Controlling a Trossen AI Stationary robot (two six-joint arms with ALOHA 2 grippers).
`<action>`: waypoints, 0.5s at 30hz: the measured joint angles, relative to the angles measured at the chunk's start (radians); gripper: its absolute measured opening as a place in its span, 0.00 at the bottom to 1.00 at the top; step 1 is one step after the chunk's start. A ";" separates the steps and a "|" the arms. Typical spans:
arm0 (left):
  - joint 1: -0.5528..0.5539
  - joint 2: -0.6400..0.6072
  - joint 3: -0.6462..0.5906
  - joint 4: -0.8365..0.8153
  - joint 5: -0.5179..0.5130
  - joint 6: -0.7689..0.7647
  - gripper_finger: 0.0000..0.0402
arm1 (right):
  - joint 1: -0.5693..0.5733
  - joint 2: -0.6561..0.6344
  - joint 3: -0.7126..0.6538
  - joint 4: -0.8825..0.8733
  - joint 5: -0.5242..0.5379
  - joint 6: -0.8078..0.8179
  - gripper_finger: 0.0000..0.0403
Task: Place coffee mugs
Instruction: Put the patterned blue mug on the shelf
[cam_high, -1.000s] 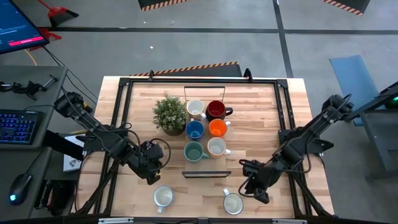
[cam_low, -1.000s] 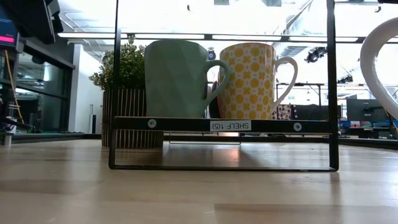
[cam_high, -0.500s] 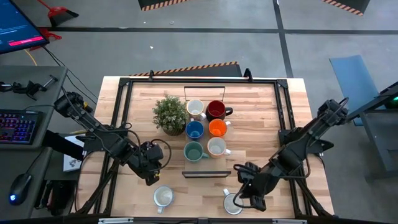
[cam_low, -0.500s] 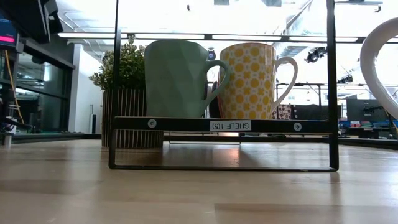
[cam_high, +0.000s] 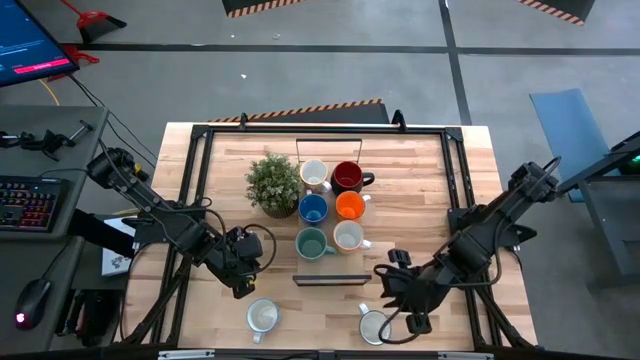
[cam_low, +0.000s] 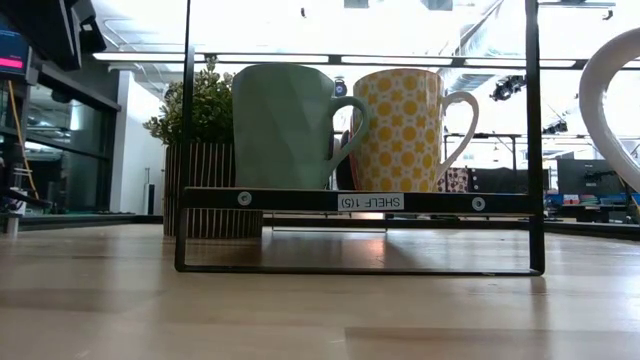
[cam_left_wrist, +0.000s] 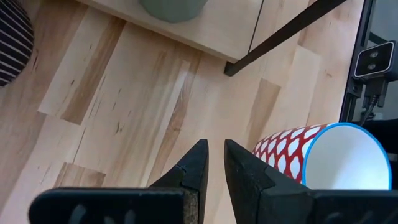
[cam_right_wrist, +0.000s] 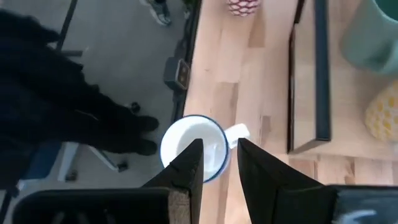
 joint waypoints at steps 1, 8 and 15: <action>0.000 0.000 0.000 0.000 0.000 -0.001 0.11 | -0.004 0.000 0.000 0.003 0.013 0.017 0.19; 0.000 0.000 0.000 0.000 0.000 -0.001 0.11 | -0.040 0.000 0.000 -0.010 0.044 0.125 0.19; 0.000 0.000 0.000 0.000 0.000 -0.002 0.10 | -0.057 0.038 -0.001 -0.052 -0.053 0.134 0.27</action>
